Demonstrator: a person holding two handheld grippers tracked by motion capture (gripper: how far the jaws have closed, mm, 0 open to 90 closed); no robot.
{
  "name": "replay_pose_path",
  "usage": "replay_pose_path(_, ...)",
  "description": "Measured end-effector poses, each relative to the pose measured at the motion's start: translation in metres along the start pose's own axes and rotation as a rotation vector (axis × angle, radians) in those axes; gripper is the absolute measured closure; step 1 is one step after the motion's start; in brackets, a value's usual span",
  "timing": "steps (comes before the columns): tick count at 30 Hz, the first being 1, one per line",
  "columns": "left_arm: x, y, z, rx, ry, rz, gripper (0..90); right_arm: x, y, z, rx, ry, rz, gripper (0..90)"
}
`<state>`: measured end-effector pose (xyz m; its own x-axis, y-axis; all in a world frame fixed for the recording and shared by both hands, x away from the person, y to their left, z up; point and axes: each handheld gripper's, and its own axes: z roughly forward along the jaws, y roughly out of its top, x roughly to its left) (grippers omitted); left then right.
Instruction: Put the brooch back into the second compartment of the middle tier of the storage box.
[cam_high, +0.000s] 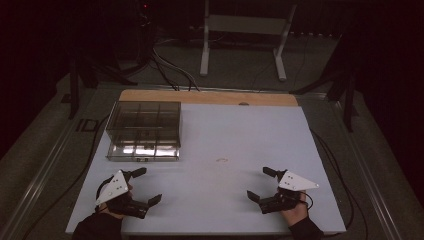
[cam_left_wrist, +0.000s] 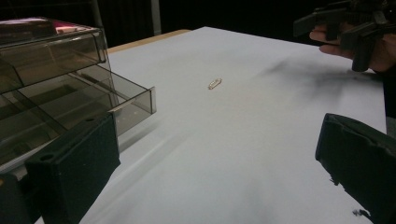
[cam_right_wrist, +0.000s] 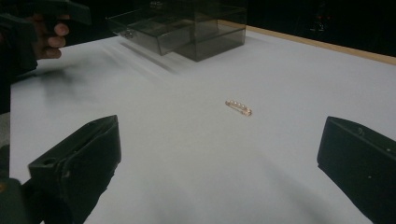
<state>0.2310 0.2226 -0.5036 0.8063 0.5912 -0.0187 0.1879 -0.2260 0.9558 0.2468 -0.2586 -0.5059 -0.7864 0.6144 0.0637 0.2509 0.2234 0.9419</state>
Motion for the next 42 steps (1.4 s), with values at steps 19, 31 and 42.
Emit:
replay_pose_path(19, -0.008, 0.004, 0.008, 0.032, -0.06, 0.008, 0.4, 0.002, 0.002, 0.0, -0.009, -0.009, 0.013, 0.0)
replay_pose_path(31, -0.011, 0.018, 0.014, 0.043, -0.112, 0.016, 0.4, 0.004, 0.003, -0.001, -0.013, -0.018, 0.007, 0.0)
replay_pose_path(42, -0.006, 0.04, 0.02, 0.038, -0.127, 0.04, 0.4, 0.005, 0.004, 0.001, -0.011, -0.013, 0.006, 0.0)
